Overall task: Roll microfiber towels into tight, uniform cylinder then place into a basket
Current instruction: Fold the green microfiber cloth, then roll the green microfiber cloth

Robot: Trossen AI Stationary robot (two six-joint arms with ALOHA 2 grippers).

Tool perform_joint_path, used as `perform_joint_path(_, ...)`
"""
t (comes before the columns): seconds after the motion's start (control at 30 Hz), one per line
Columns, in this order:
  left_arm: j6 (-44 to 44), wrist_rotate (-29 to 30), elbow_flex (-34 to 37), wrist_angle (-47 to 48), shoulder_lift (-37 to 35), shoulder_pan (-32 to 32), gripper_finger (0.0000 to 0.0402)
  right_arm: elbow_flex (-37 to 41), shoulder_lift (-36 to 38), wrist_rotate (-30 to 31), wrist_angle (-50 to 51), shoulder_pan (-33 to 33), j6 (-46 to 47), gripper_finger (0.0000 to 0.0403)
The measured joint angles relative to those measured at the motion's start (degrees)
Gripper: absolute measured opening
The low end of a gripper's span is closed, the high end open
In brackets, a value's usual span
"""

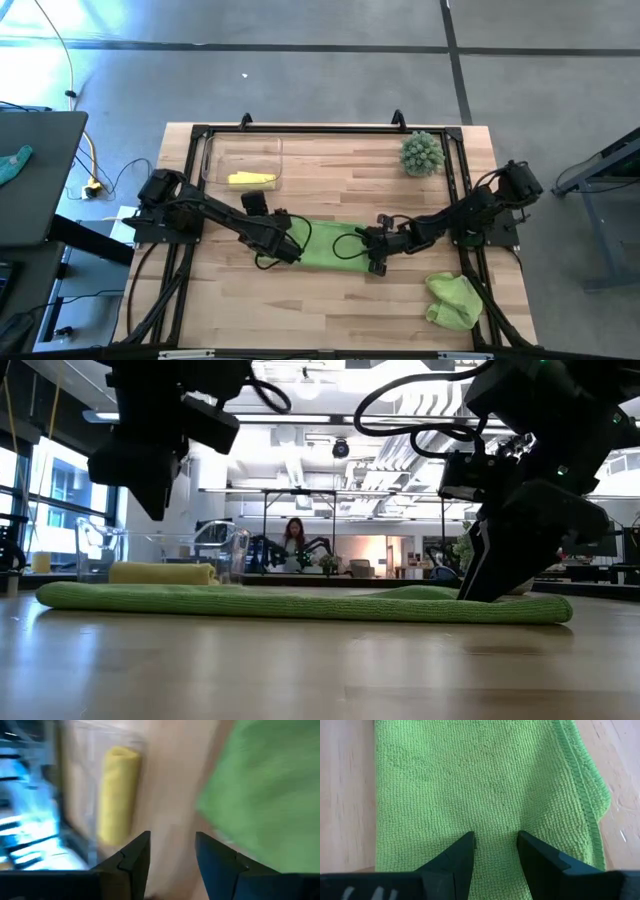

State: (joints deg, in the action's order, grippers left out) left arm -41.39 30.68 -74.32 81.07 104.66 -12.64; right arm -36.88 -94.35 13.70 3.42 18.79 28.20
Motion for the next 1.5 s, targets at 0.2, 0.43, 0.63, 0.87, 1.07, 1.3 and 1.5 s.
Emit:
perform_joint_path(0.2, 4.9, -10.3, 0.6, -13.4, 0.0, -0.6, 0.0145, 0.0, 0.0, 0.0, 0.0, 0.0, 0.0, 0.0144)
perform_joint_path(0.43, 7.1, -19.4, 5.7, -20.8, 0.0, -0.9, 0.0122, 0.0, 0.0, -0.1, -0.1, 0.0, 0.0, 0.0144)
perform_joint_path(0.63, 4.5, -24.9, 11.3, -26.0, 0.0, -1.8, 0.0105, 0.1, -0.1, -0.2, -0.5, 0.0, 0.0, 0.0144)
perform_joint_path(0.87, 1.7, -29.8, 13.3, -27.6, 0.0, -4.6, 0.0094, 0.1, -0.1, -0.3, -0.9, -0.6, -0.2, 0.0144)
perform_joint_path(1.07, 1.5, -30.8, 13.2, -28.8, 0.0, -6.1, 0.0092, -0.6, -0.1, -0.8, -0.9, -1.5, -2.1, 0.0144)
perform_joint_path(1.3, 3.5, -27.9, 10.3, -25.3, -0.5, -6.6, 0.0092, -7.6, 0.3, -0.9, 11.1, -1.6, -12.1, 0.0144)
perform_joint_path(1.5, 5.1, -25.3, 7.1, -25.4, -0.6, -6.5, 0.0092, -12.2, 0.6, 4.3, 20.6, -1.7, -21.1, 0.0144)
